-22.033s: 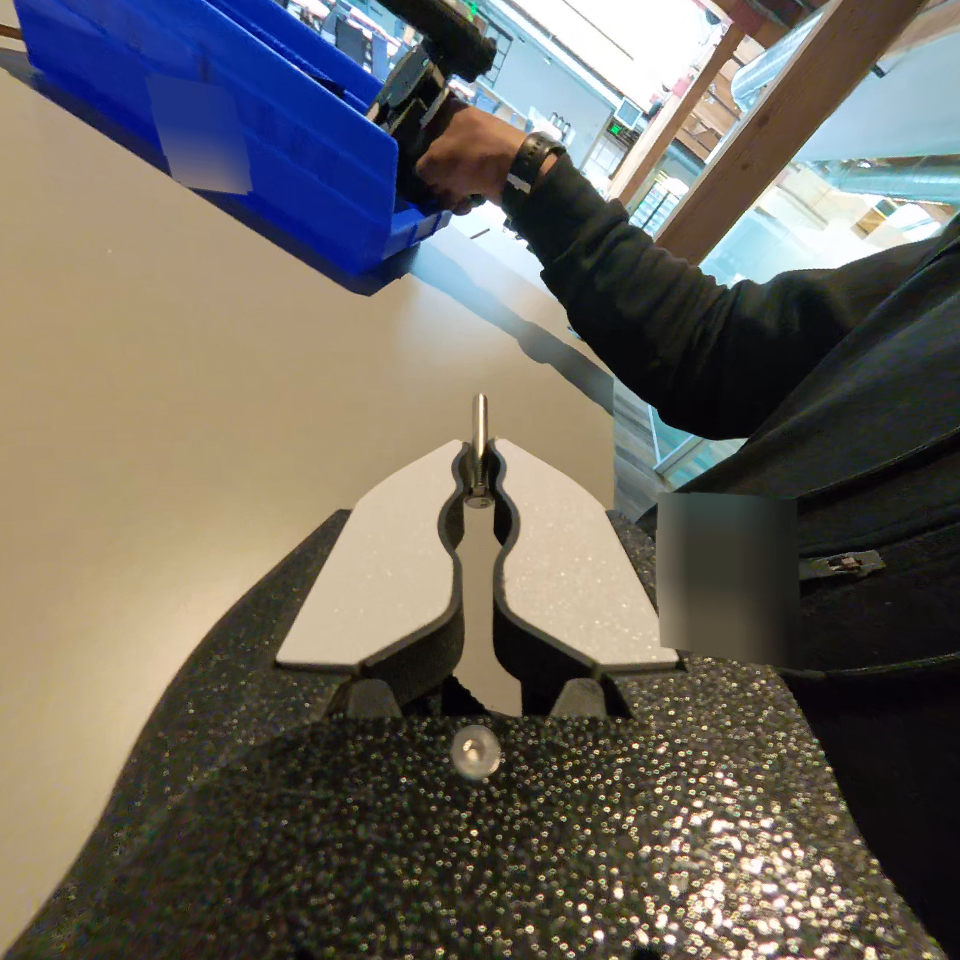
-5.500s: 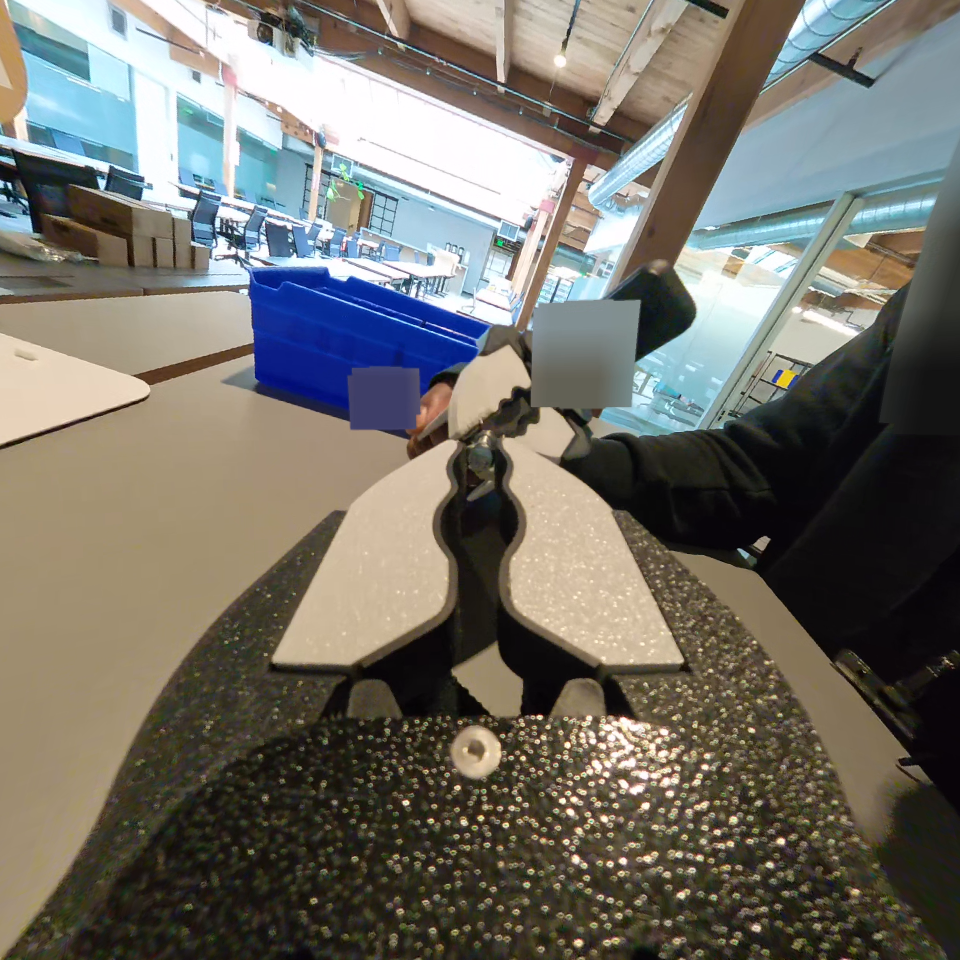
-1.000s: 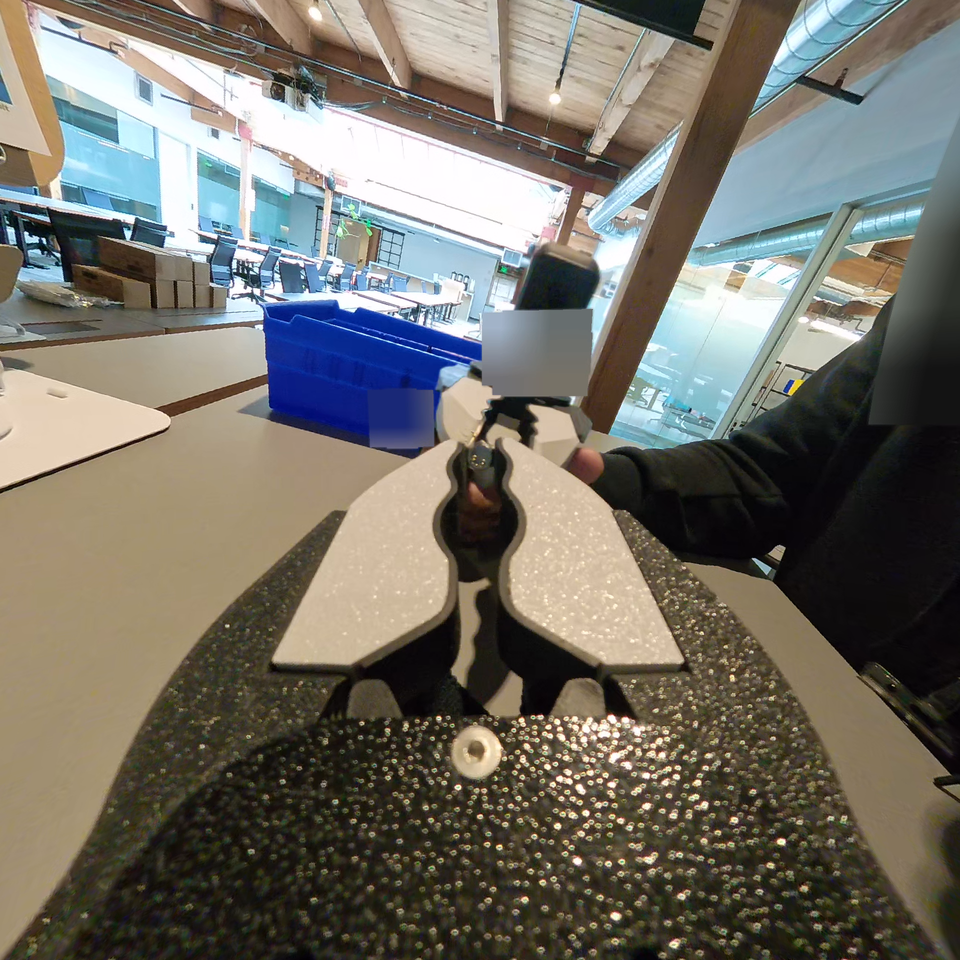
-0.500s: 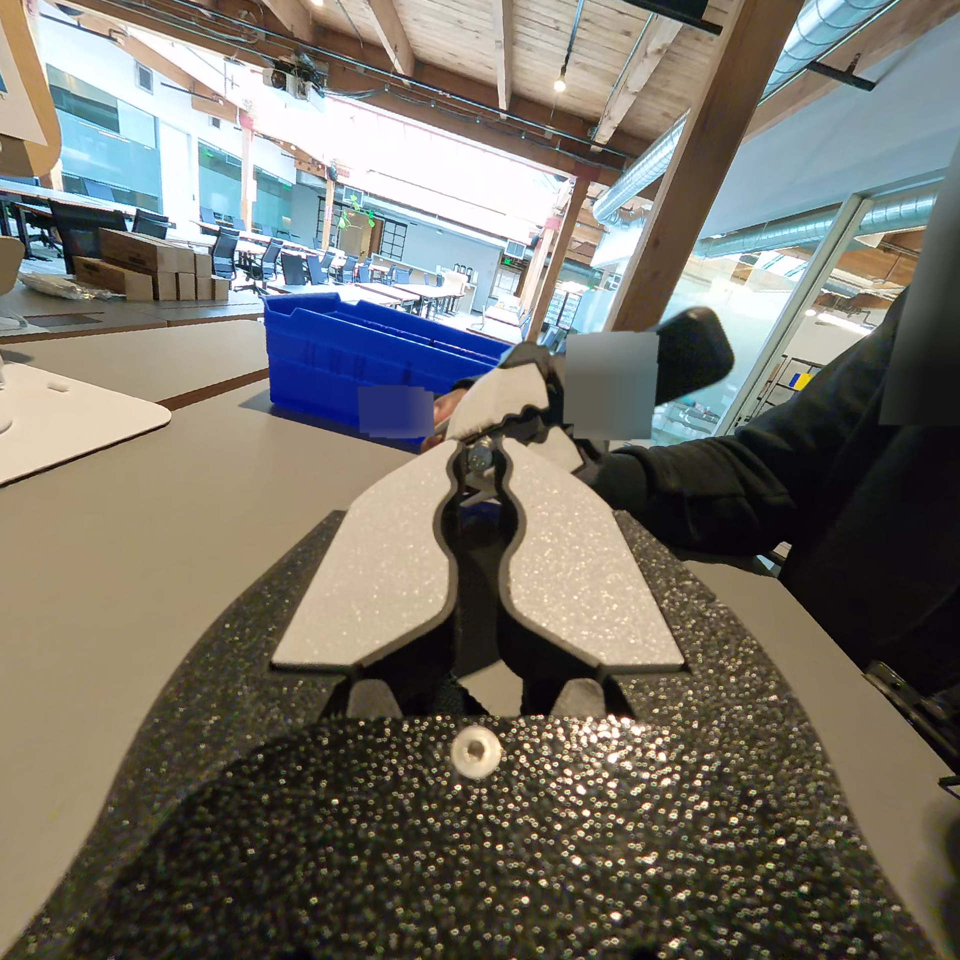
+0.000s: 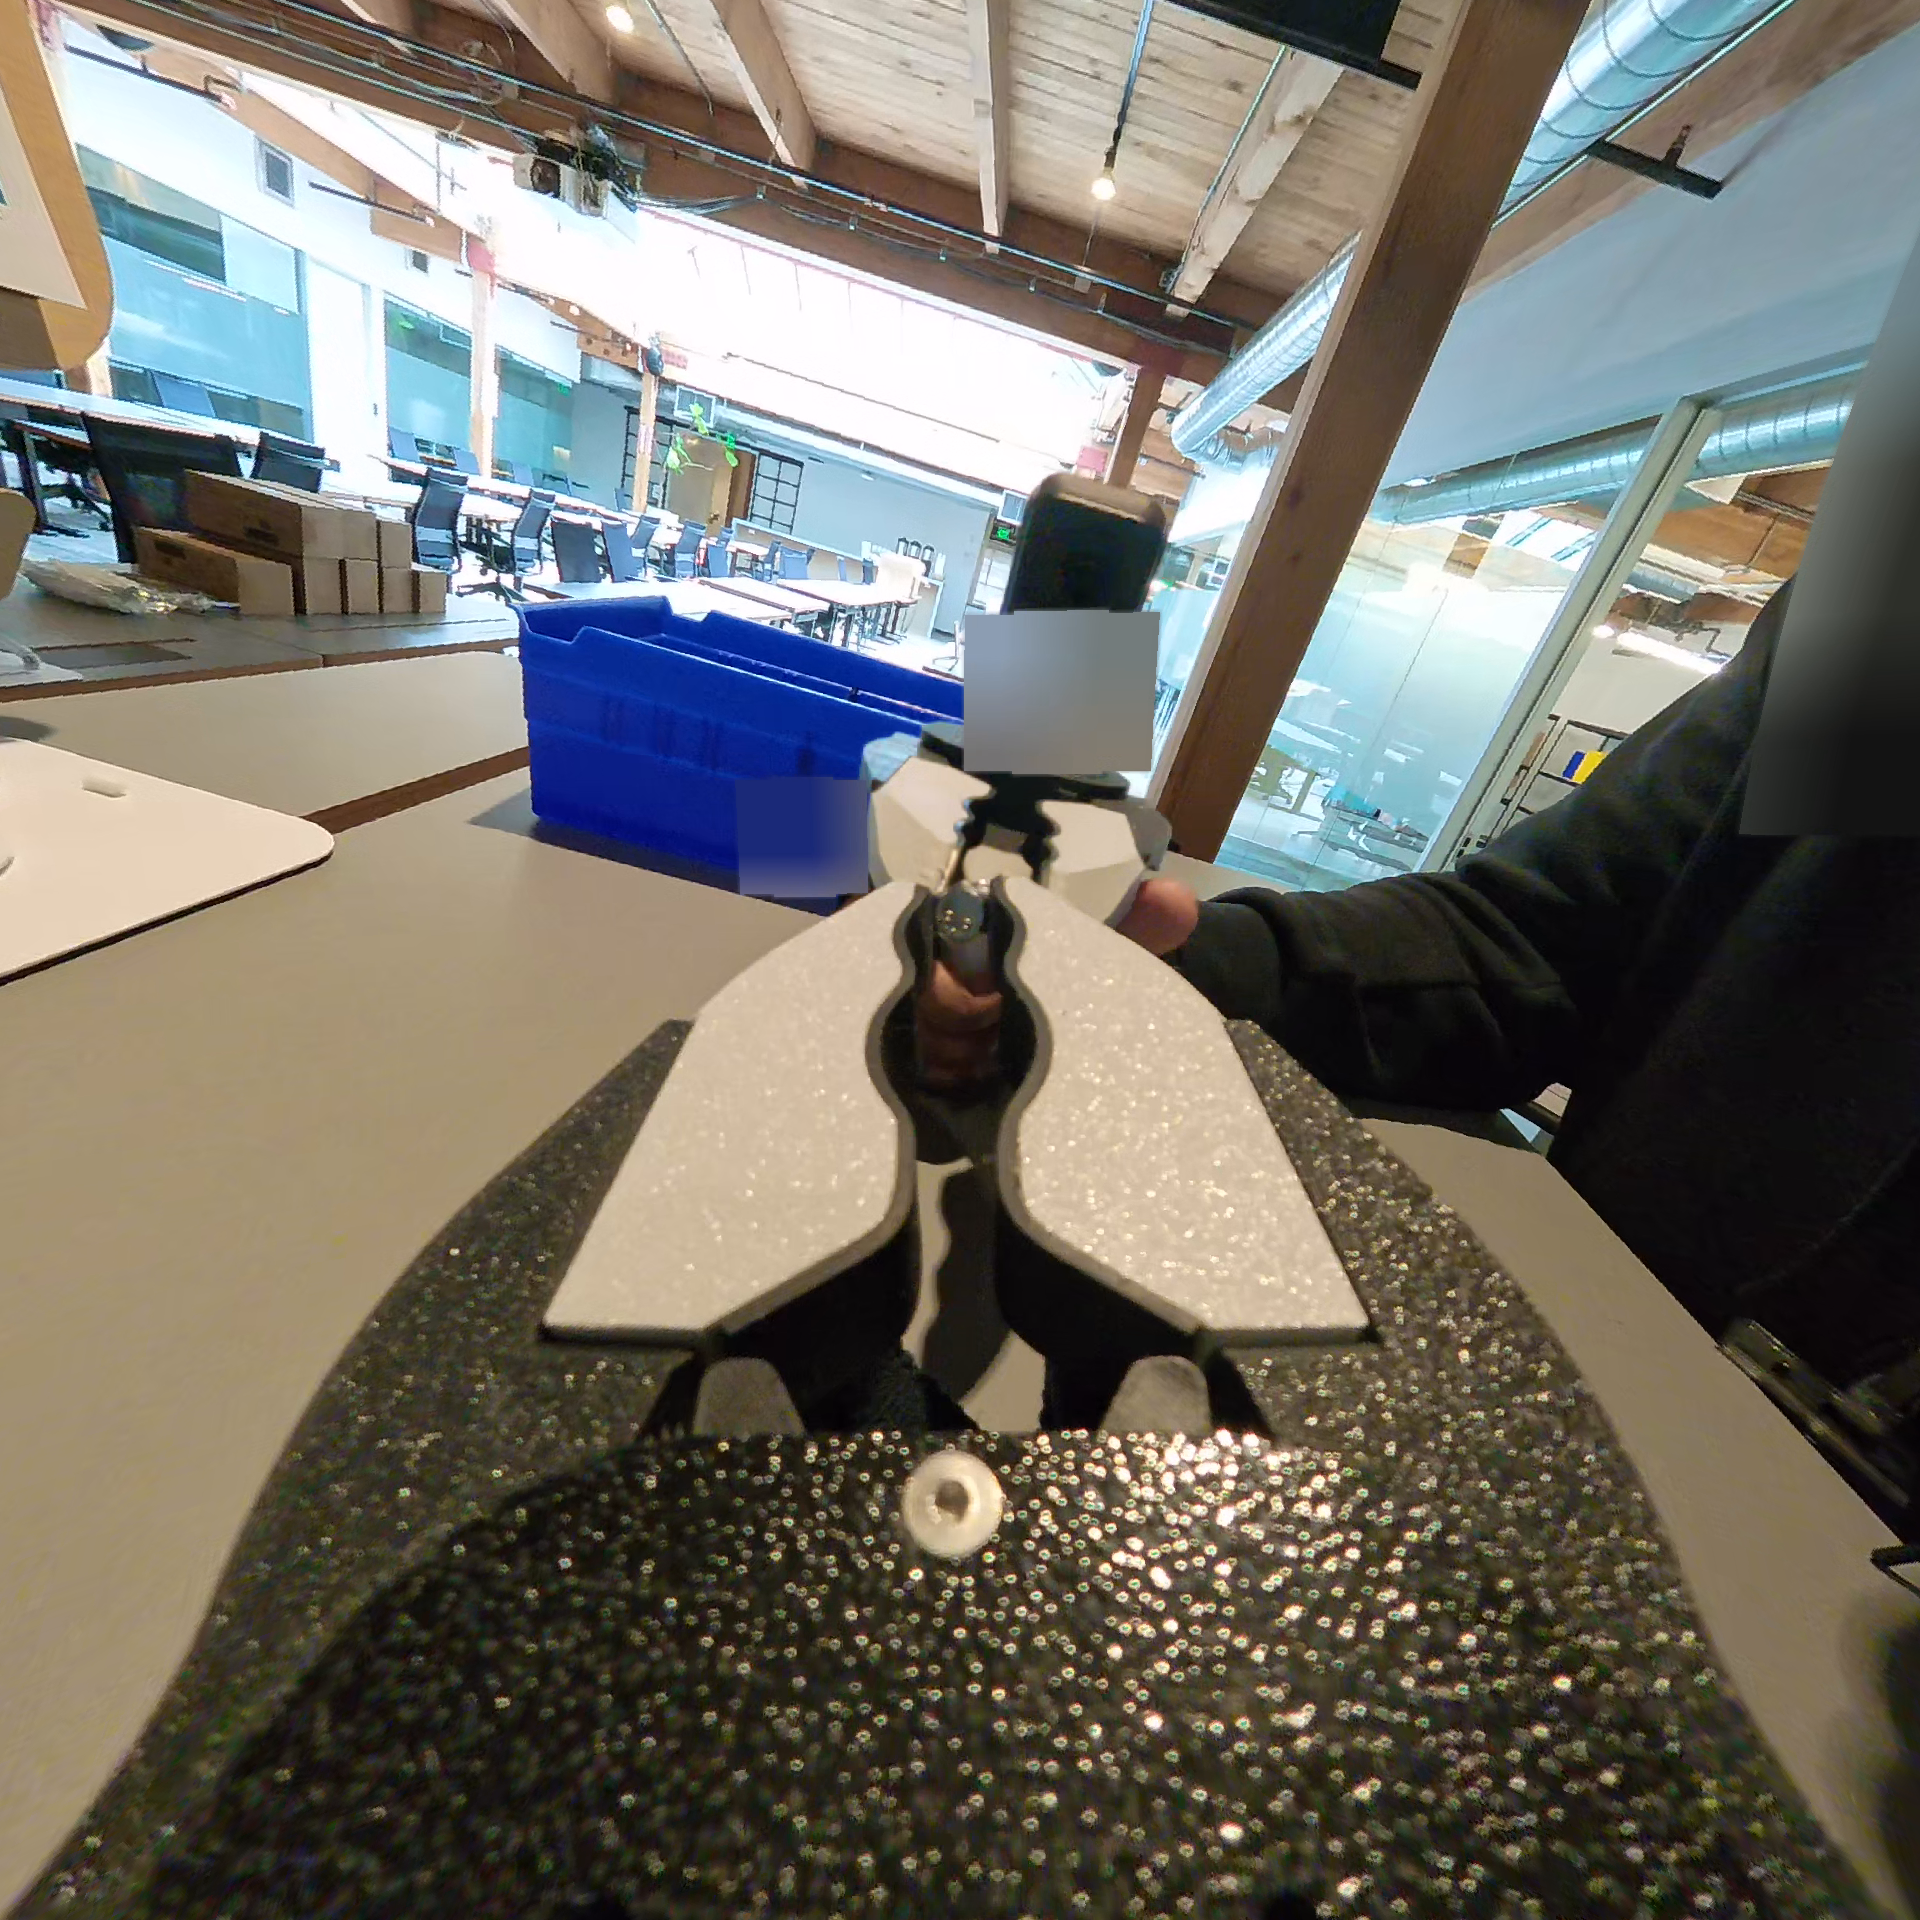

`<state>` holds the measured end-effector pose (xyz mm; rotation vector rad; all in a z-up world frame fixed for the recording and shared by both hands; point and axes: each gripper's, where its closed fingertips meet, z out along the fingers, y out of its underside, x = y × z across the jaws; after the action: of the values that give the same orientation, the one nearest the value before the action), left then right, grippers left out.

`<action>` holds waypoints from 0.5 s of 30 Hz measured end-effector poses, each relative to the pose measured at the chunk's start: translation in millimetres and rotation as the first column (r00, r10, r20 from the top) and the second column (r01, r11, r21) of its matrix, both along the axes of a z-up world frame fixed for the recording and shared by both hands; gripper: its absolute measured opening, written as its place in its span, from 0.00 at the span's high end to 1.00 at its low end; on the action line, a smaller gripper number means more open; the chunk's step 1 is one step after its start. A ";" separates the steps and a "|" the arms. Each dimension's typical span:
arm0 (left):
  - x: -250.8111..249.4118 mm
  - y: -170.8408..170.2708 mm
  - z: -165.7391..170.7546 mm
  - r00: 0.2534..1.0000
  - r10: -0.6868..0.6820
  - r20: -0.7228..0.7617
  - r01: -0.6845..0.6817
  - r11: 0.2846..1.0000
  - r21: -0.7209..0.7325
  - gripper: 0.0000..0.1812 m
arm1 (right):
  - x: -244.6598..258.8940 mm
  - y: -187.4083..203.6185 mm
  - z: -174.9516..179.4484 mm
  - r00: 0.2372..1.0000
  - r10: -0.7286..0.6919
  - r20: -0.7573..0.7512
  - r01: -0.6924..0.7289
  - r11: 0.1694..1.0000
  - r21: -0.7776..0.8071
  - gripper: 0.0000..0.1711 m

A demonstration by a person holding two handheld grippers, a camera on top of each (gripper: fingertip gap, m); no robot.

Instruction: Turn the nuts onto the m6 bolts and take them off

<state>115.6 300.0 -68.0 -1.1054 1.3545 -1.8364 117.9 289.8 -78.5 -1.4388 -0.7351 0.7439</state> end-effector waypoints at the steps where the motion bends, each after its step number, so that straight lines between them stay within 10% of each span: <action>1: 0.0 -0.4 -0.1 1.000 -0.001 0.000 0.001 1.000 0.002 0.95 | -0.9 0.4 -1.5 1.000 -0.003 0.015 0.003 1.000 -0.001 0.90; 6: 0.7 0.0 -0.8 1.000 0.000 -0.008 0.000 1.000 -0.002 0.95 | 2.2 5.1 -3.7 0.966 -0.159 0.204 0.120 0.974 0.192 0.94; 11: 1.4 1.8 -1.3 1.000 0.007 -0.015 -0.007 1.000 -0.010 0.95 | 9.3 11.3 -2.4 0.760 -0.487 0.429 0.200 0.804 0.559 0.94; 15: 0.3 1.2 -0.4 1.000 0.002 -0.006 -0.002 1.000 -0.010 0.95 | 2.2 6.7 -0.7 0.861 -0.369 0.349 0.192 0.873 0.448 0.87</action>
<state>116.0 301.2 -68.4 -1.1179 1.3489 -1.8418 120.1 296.6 -79.2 -1.2978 -0.9178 0.0243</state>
